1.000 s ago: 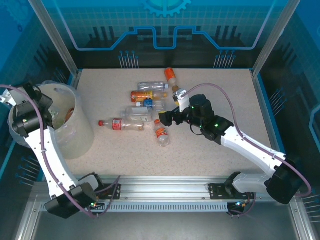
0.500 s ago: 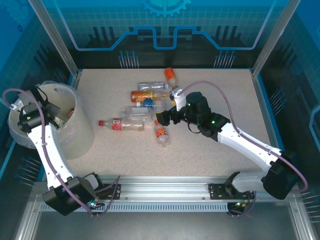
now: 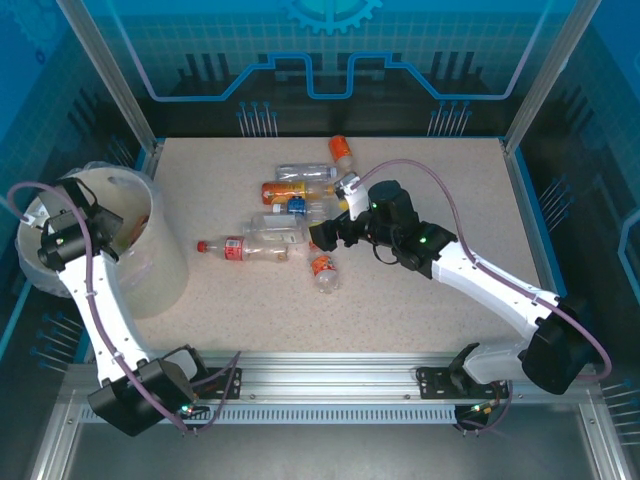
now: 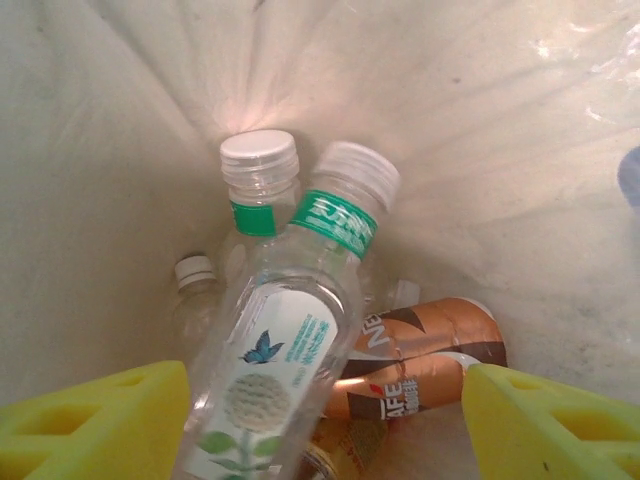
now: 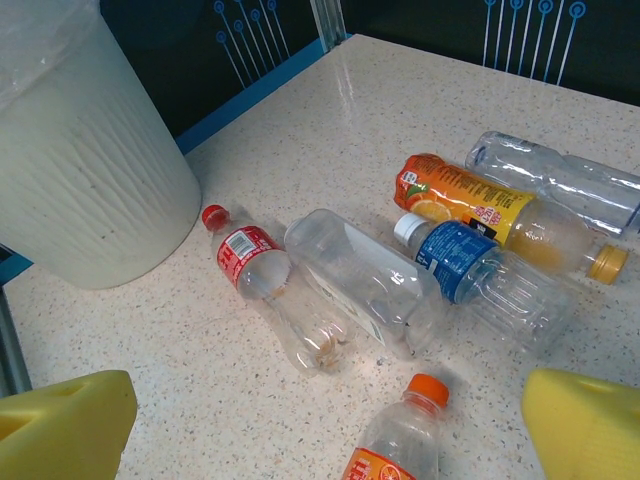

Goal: Put the plastic bottles in the bin

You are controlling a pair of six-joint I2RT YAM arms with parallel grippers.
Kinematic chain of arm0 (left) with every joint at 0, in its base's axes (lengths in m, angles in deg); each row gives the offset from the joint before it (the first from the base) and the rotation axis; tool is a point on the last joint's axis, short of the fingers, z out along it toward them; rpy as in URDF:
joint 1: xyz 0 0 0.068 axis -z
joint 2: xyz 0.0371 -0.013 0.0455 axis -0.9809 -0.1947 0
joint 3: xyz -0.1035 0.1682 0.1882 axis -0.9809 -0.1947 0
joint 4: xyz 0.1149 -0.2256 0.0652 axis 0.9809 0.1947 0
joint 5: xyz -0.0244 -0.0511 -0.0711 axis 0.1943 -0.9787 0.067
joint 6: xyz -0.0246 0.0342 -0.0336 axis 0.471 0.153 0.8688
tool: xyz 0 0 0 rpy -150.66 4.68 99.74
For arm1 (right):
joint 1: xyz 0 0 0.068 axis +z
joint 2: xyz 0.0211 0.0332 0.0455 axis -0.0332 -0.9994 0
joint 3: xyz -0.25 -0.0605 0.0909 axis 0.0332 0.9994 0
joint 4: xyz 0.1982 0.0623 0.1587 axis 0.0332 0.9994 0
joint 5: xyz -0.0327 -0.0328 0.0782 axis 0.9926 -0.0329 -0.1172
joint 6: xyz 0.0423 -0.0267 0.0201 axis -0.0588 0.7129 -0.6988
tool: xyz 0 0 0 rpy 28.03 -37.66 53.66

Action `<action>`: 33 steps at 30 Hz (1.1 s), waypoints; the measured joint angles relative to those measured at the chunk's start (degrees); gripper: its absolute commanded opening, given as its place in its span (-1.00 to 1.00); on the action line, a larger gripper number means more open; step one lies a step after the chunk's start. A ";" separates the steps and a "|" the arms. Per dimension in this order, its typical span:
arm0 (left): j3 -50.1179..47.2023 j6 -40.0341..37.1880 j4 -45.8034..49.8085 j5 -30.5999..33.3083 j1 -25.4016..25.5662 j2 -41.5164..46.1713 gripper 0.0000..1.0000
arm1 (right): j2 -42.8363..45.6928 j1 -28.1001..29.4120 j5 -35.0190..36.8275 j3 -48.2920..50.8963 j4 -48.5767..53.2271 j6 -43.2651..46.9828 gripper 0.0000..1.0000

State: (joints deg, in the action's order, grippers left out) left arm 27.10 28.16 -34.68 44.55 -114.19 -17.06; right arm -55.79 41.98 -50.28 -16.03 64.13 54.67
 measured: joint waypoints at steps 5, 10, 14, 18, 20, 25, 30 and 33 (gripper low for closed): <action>2.03 0.00 0.46 -2.99 0.00 1.27 0.55 | 0.00 0.00 0.02 0.00 0.15 0.00 1.00; 4.55 0.50 -0.79 -8.35 0.00 6.08 0.61 | 0.00 0.00 0.17 0.00 0.04 -0.02 1.00; 6.23 1.86 -2.75 -13.79 0.02 9.70 0.69 | 0.26 0.00 0.81 0.28 -0.26 -0.09 1.00; 7.15 3.87 -5.14 -19.89 2.54 11.32 0.73 | 1.31 0.00 2.23 1.55 -0.68 -0.44 1.00; 7.74 4.61 -5.68 -20.92 6.93 11.32 0.79 | 2.12 0.00 3.13 2.36 -1.05 -0.57 1.00; 8.02 5.27 -6.78 -18.75 21.88 10.56 0.91 | 3.80 0.00 4.83 4.09 -1.90 -0.94 1.00; 7.93 6.78 -8.28 -12.81 35.52 8.20 0.98 | 4.57 0.00 6.43 5.18 -2.27 -1.38 1.00; 5.95 7.82 -10.25 -7.82 43.41 6.58 0.98 | 5.33 0.00 7.65 5.86 -2.27 -1.97 1.00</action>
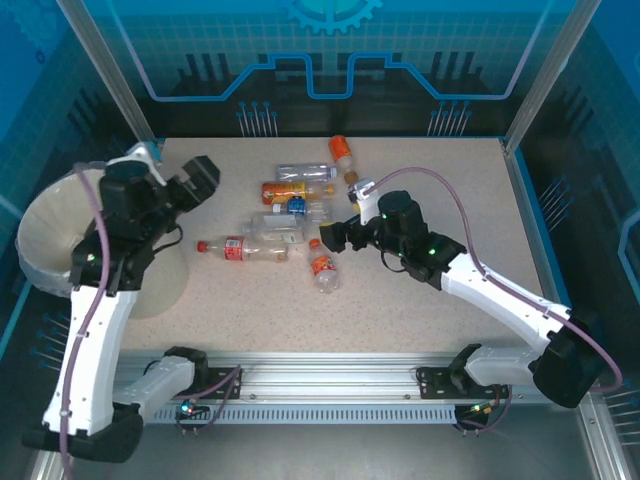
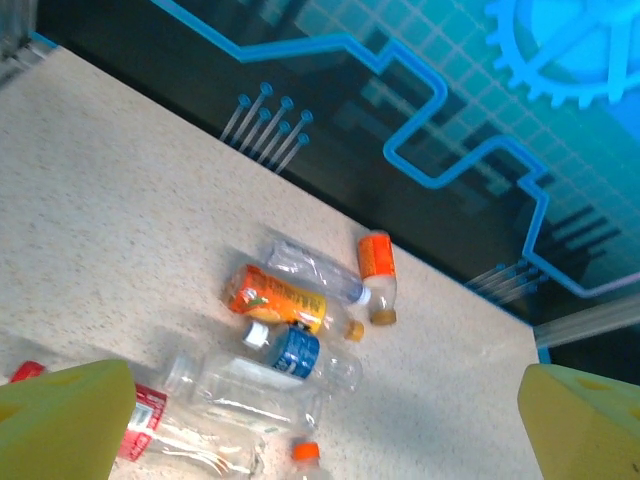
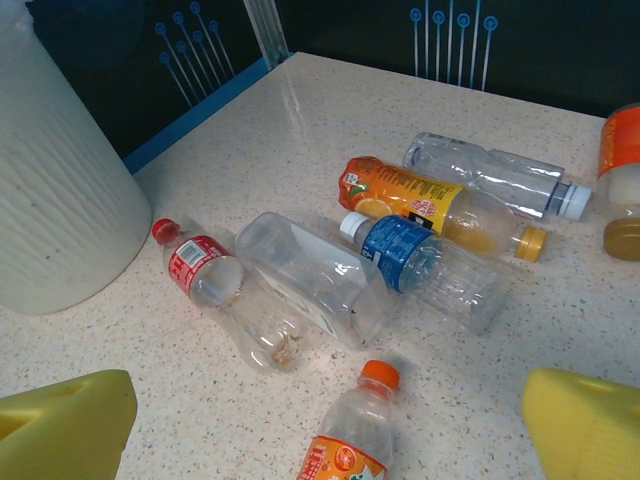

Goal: Put the plastic bottles in the bin

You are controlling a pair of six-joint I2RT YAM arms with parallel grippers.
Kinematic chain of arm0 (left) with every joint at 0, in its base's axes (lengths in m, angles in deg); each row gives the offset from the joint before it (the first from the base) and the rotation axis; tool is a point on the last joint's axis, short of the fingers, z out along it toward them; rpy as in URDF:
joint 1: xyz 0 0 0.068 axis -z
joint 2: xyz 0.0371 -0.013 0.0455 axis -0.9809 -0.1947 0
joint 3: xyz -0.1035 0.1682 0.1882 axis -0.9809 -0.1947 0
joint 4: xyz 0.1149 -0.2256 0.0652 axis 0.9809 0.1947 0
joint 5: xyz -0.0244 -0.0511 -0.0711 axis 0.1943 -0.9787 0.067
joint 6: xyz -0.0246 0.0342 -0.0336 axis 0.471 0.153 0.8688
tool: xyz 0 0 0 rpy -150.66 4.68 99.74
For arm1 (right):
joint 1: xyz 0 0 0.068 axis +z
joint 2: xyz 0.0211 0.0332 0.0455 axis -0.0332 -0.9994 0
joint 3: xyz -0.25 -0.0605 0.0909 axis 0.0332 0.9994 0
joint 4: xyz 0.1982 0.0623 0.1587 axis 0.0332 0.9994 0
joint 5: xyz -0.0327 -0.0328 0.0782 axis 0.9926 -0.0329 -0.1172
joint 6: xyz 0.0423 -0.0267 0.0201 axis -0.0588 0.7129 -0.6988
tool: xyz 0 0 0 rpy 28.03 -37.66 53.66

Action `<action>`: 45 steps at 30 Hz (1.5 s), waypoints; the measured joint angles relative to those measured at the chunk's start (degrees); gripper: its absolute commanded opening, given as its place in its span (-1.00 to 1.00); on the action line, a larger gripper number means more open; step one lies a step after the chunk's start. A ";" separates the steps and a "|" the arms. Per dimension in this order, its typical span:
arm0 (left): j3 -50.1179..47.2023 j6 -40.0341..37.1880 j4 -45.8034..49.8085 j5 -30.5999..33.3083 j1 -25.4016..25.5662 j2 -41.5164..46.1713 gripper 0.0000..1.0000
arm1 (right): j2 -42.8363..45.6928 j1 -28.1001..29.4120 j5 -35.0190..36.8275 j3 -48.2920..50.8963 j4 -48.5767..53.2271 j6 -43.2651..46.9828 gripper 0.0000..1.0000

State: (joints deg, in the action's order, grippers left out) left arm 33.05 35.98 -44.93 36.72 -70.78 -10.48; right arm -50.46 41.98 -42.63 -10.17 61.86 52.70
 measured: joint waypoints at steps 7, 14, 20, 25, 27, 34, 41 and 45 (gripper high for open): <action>-9.03 5.18 -5.20 8.59 11.45 -2.86 0.98 | 2.40 -0.39 1.95 1.88 -0.17 -1.53 1.00; -19.98 14.08 -10.84 10.64 16.04 -6.86 0.98 | 2.80 -0.76 4.17 3.43 -0.22 -4.74 1.00; -26.45 21.22 -14.03 12.70 16.09 -8.57 0.98 | 2.80 -0.76 4.94 4.28 -0.11 -7.56 1.00; -30.53 28.24 -17.46 13.49 16.13 -12.52 0.98 | 2.80 -0.79 5.09 4.28 -0.02 -8.46 1.00; -31.39 30.47 -18.01 14.23 16.06 -14.73 0.98 | 2.78 -0.79 5.09 4.28 0.02 -8.66 1.00; -32.00 36.65 -19.26 14.60 11.15 -19.67 0.98 | 2.78 -0.79 5.07 4.28 0.59 -8.81 1.00; -33.14 43.50 -21.64 14.99 7.76 -23.47 0.97 | 2.78 -0.83 5.07 4.28 1.05 -8.85 1.00; -34.40 47.12 -22.23 15.02 6.10 -25.42 0.97 | 2.75 -0.87 5.09 4.28 1.51 -8.85 1.00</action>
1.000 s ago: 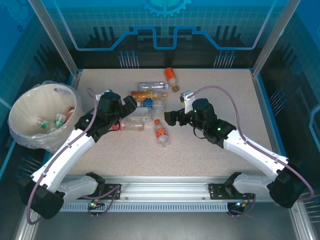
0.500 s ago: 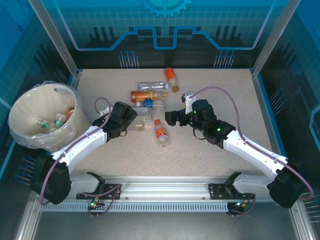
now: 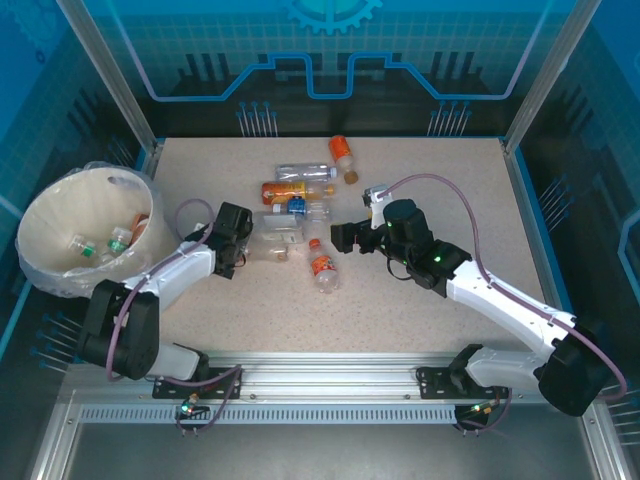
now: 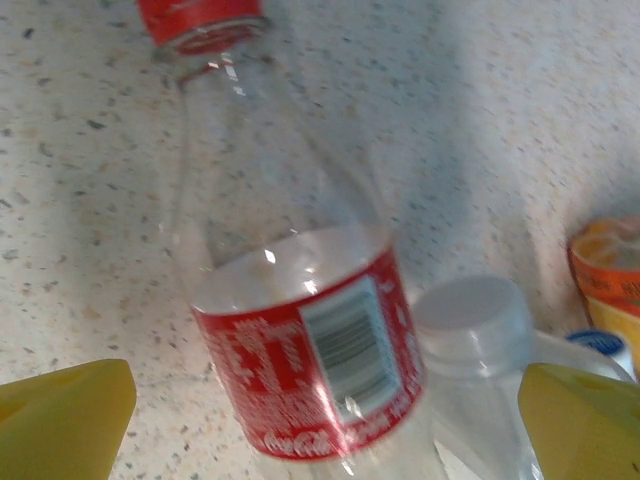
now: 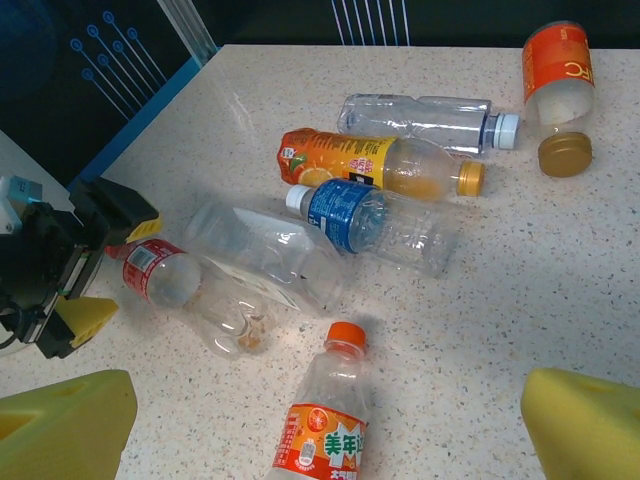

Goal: Put the plastic bottles in the bin

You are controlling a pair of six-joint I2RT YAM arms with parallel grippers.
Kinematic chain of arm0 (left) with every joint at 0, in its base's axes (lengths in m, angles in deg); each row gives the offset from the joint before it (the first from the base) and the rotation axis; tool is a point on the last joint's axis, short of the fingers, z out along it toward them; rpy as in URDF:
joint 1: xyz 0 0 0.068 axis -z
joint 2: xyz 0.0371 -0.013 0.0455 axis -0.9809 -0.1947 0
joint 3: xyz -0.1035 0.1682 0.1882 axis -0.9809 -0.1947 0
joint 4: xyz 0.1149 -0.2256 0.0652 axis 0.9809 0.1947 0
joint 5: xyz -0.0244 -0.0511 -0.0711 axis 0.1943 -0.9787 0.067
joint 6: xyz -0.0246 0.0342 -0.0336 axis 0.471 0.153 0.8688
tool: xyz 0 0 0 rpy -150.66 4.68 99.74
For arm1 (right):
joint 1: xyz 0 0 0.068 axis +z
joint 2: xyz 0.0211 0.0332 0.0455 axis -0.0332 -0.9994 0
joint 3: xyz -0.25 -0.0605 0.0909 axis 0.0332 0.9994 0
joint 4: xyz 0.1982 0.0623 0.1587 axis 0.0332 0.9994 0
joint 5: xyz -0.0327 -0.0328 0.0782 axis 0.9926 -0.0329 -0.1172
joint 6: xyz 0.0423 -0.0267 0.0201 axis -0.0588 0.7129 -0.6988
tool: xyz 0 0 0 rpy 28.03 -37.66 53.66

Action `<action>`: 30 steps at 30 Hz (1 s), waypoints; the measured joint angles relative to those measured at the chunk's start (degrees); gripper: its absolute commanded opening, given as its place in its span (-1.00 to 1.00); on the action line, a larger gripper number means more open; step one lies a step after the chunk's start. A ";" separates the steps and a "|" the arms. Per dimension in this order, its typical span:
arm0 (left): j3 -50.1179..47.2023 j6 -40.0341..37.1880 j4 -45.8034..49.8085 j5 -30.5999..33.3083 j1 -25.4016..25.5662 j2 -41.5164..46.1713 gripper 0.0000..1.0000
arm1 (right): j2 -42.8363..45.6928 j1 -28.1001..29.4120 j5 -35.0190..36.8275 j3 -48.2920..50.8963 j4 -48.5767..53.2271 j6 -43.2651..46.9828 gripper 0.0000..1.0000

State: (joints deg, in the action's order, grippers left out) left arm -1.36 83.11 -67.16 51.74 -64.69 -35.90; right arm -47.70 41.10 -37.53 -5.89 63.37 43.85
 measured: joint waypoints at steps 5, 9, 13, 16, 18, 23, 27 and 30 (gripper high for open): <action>-0.20 2.75 -1.33 -0.02 -0.55 -2.58 0.89 | -0.02 0.00 0.00 0.00 0.33 -0.17 1.00; -0.20 3.87 -3.28 -0.20 -1.09 -4.85 0.74 | -0.02 0.00 0.00 0.00 0.57 -0.22 1.00; -0.20 4.26 -5.11 -0.48 -1.86 -6.69 0.63 | -0.02 0.00 0.20 0.00 0.90 -0.24 1.00; -0.20 4.04 -6.58 -0.90 -2.05 -7.58 0.60 | -0.02 0.00 0.66 0.00 1.29 -0.24 1.00; -0.20 3.96 -7.19 -1.16 -2.16 -8.39 0.59 | -0.02 0.00 0.87 0.00 1.33 -0.37 1.00; -0.17 2.69 -8.28 -1.64 -2.36 -10.10 0.49 | -0.02 0.00 0.87 0.00 1.33 -0.39 1.00; -0.17 1.05 -8.11 -1.75 -2.36 -10.10 0.34 | -0.02 0.00 0.87 0.00 1.36 -0.39 1.00; -0.17 -0.42 -9.31 -1.70 -2.36 -10.10 0.25 | -0.02 0.00 0.87 0.00 1.36 -0.39 0.99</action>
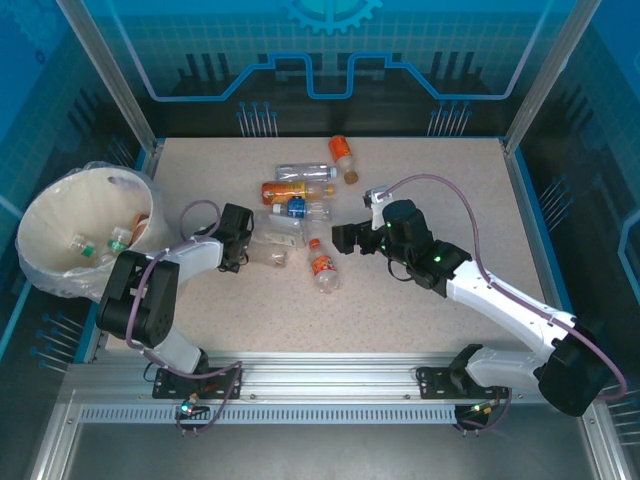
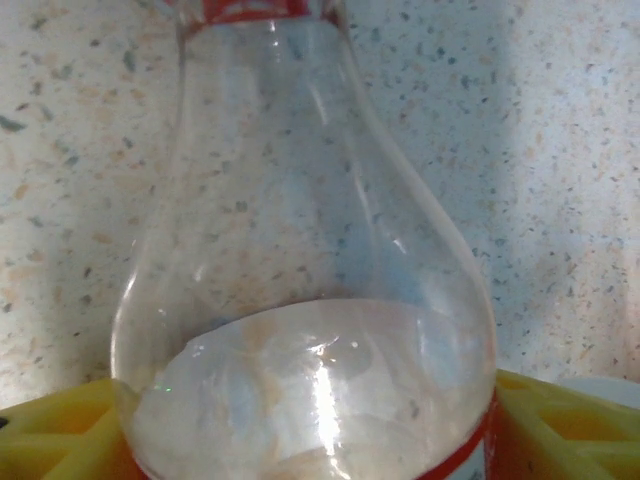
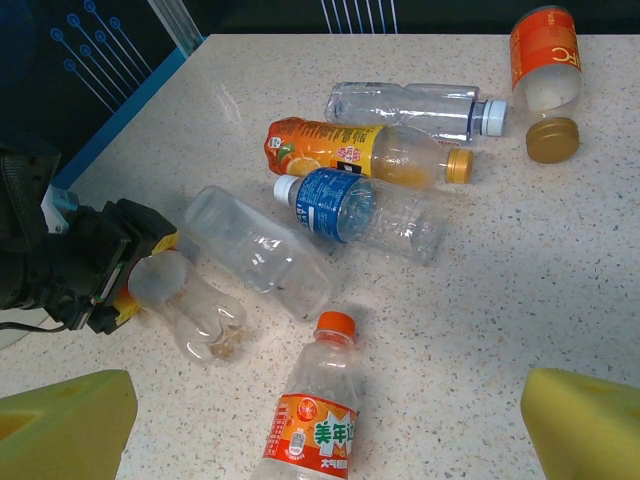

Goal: Put the plastic bottles in the bin

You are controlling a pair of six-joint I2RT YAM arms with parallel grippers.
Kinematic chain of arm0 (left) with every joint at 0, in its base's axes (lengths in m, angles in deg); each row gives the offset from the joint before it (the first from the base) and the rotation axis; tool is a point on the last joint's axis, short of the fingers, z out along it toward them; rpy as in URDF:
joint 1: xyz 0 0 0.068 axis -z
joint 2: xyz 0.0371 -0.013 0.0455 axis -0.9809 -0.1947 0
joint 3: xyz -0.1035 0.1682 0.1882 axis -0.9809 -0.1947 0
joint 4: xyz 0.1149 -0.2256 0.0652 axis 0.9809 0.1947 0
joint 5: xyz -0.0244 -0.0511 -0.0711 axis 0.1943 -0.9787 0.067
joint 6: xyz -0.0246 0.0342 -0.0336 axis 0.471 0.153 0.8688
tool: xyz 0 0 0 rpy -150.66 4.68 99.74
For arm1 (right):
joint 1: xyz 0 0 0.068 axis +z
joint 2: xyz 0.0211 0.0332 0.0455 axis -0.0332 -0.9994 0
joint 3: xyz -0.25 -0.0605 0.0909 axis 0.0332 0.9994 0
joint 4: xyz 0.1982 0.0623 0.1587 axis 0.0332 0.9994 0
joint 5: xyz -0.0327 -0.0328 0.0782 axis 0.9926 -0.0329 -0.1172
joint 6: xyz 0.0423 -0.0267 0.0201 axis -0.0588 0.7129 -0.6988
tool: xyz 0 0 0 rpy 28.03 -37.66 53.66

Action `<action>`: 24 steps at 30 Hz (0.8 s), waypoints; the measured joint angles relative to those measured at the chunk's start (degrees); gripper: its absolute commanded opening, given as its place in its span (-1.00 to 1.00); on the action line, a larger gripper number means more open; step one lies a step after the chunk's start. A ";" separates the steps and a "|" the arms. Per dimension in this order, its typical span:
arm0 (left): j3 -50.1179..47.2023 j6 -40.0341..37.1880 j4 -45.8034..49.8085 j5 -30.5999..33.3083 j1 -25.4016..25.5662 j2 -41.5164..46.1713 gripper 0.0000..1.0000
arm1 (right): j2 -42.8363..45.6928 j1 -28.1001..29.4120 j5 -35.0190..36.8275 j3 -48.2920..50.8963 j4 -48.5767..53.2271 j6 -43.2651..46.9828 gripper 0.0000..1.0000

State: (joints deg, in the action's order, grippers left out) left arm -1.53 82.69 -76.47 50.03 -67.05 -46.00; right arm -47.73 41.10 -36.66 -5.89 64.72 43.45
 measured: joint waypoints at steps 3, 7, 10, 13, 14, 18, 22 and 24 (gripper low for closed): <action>-0.37 -1.99 -1.42 -0.02 0.00 0.11 0.15 | 0.00 0.00 0.00 0.00 0.00 0.00 0.99; -1.36 -4.70 -2.75 0.09 0.00 1.36 0.11 | 0.00 0.00 0.02 0.00 0.00 0.00 0.99; -2.67 -6.60 -3.45 0.22 0.00 3.50 0.11 | 0.00 0.00 0.81 0.00 -0.02 -0.55 1.00; -4.48 -9.01 -4.44 0.20 0.00 6.56 0.11 | 0.02 -0.07 3.48 0.33 -0.42 -2.43 1.00; -5.07 -9.90 -5.09 0.20 0.00 7.65 0.11 | 0.07 -0.26 4.55 0.83 -0.74 -3.41 1.00; -6.99 -14.51 -7.43 0.20 0.00 11.96 0.10 | 0.07 -1.20 7.13 2.75 -0.42 -6.38 1.00; -7.50 -21.03 -9.77 0.15 0.52 16.33 0.10 | 0.07 -1.55 7.93 3.19 -0.22 -7.82 1.00; -7.50 -25.18 -11.65 -0.31 1.29 18.73 0.10 | 0.07 -1.57 7.93 3.19 -0.24 -8.20 1.00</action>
State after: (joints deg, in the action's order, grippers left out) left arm -9.03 57.51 -88.12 49.73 -65.76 -27.26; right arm -47.66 39.53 -28.72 -2.70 64.48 35.26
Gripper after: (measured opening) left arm 0.549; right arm 0.998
